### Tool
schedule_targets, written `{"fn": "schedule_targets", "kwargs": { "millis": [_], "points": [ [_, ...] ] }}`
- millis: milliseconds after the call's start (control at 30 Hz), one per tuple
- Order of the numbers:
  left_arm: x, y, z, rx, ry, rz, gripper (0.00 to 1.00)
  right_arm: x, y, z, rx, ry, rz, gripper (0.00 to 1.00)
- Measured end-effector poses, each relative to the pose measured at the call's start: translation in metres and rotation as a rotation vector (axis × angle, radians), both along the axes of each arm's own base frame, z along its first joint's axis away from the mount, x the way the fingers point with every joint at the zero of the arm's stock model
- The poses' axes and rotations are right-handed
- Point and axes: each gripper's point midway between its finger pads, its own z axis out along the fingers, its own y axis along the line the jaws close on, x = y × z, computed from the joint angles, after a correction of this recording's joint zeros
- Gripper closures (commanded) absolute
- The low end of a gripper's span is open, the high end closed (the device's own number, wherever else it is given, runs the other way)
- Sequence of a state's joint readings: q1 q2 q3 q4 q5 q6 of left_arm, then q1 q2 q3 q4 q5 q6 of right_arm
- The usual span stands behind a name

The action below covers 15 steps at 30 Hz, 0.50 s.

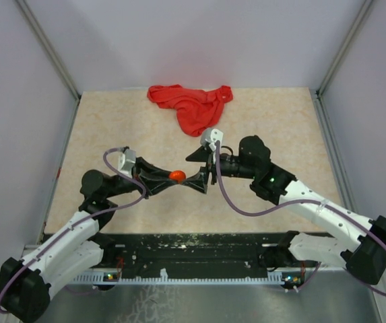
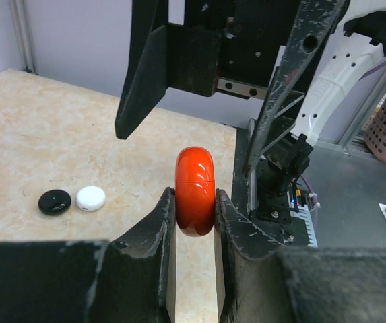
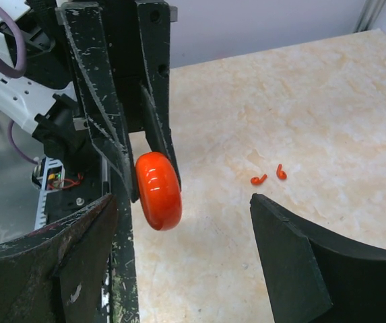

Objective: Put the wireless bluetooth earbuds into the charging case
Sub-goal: Open the charging case.

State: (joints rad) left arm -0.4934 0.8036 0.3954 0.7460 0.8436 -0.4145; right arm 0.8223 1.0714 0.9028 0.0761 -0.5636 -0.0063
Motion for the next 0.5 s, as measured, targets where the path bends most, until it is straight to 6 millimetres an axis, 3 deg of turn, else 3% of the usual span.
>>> {"fn": "schedule_targets", "kwargs": {
  "millis": [500],
  "points": [
    [-0.012,-0.002,0.005,-0.012,-0.017,-0.058,0.99,0.011,-0.002,-0.006,-0.005,0.037,-0.029,0.22]
  ]
}}
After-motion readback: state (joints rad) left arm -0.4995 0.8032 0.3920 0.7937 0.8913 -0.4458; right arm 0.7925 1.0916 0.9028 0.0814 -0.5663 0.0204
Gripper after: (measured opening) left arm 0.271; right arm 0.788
